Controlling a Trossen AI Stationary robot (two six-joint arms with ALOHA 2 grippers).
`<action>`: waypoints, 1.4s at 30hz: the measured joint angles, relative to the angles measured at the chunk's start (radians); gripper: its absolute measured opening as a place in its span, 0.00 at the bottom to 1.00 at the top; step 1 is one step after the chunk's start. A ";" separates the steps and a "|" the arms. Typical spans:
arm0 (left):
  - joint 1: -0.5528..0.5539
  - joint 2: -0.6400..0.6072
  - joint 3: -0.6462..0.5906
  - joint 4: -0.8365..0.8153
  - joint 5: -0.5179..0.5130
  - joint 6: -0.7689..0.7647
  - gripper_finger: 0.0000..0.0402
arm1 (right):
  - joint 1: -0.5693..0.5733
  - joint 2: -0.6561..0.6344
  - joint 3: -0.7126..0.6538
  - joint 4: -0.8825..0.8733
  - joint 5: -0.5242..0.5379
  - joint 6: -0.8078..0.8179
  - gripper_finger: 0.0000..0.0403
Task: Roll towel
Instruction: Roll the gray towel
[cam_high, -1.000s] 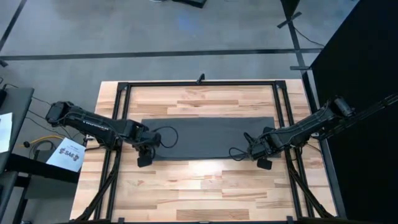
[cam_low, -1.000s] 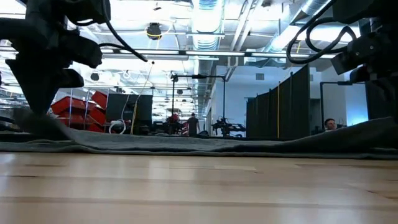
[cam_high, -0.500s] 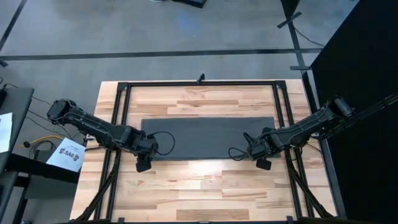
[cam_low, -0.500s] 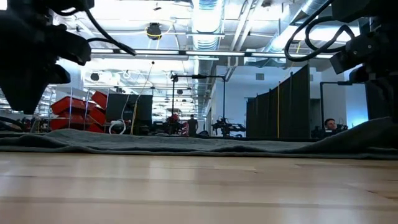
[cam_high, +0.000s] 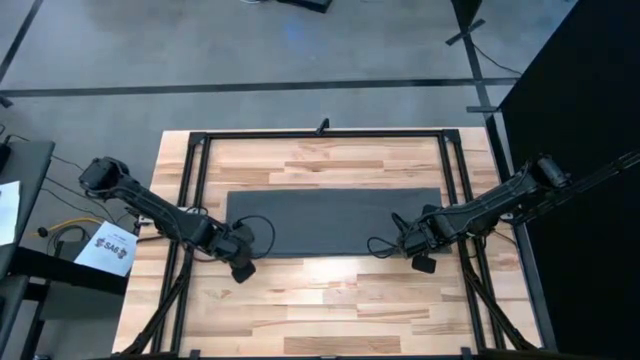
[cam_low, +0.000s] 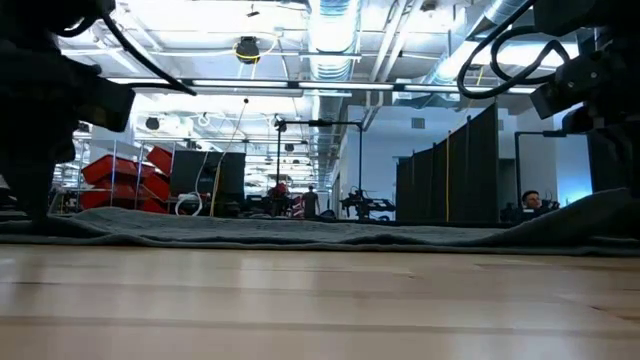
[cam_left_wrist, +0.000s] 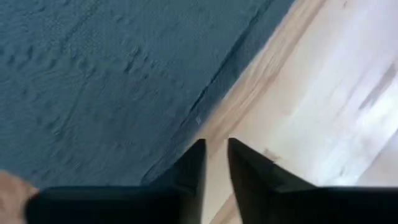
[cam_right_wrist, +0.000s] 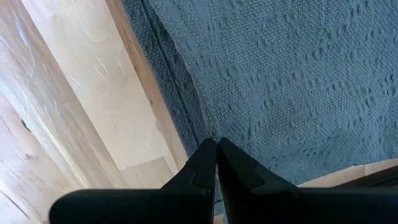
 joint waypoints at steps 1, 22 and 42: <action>0.000 0.001 0.000 0.000 -0.005 -0.009 0.05 | 0.000 0.000 0.000 0.000 0.000 0.003 0.00; -0.001 0.143 0.006 -0.108 -0.037 -0.025 0.00 | -0.007 0.000 0.000 -0.010 0.001 0.007 0.00; -0.010 0.143 0.002 -0.147 -0.031 -0.013 0.00 | 0.025 0.000 0.000 0.033 -0.026 0.030 0.00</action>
